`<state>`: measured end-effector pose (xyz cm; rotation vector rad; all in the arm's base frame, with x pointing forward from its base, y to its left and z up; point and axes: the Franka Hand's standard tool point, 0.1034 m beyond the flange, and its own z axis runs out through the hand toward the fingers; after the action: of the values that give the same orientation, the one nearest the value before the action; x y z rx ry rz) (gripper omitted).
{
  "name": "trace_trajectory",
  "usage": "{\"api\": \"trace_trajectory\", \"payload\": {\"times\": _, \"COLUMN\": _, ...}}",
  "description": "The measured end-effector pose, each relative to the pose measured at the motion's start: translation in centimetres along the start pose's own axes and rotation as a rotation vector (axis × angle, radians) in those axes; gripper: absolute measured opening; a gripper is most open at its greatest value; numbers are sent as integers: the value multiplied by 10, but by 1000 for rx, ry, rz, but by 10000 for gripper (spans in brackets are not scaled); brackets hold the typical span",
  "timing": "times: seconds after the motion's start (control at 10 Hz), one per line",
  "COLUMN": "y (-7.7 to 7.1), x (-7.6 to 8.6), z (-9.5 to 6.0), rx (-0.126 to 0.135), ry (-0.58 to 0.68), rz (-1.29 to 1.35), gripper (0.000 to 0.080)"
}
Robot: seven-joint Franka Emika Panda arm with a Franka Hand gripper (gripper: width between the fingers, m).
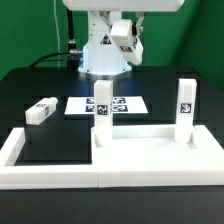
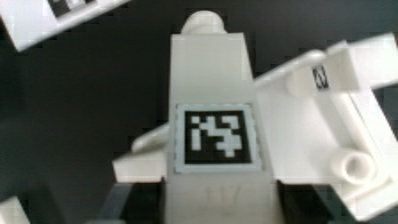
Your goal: Assemble desk
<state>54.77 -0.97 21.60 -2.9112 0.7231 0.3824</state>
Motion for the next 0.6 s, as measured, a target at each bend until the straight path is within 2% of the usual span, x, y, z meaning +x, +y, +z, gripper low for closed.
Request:
{"api": "trace_trajectory", "payload": {"times": 0.2, "y": -6, "x": -4, "z": 1, "rx": 29, "ry": 110, "rz": -20, "gripper": 288}}
{"api": "trace_trajectory", "payload": {"times": 0.3, "y": -14, "x": 0, "z": 3, "rx": 25, "ry": 182, "rz": 36, "gripper": 288}}
{"api": "trace_trajectory", "payload": {"times": 0.4, "y": -27, "x": -4, "z": 8, "rx": -14, "ry": 201, "rz": 121, "gripper": 288}}
{"api": "trace_trajectory", "payload": {"times": 0.5, "y": -45, "x": 1, "z": 4, "rx": -8, "ry": 214, "rz": 216, "gripper": 288}}
{"api": "trace_trajectory", "payload": {"times": 0.6, "y": -62, "x": 18, "z": -3, "rx": 33, "ry": 278, "rz": 314, "gripper": 288}}
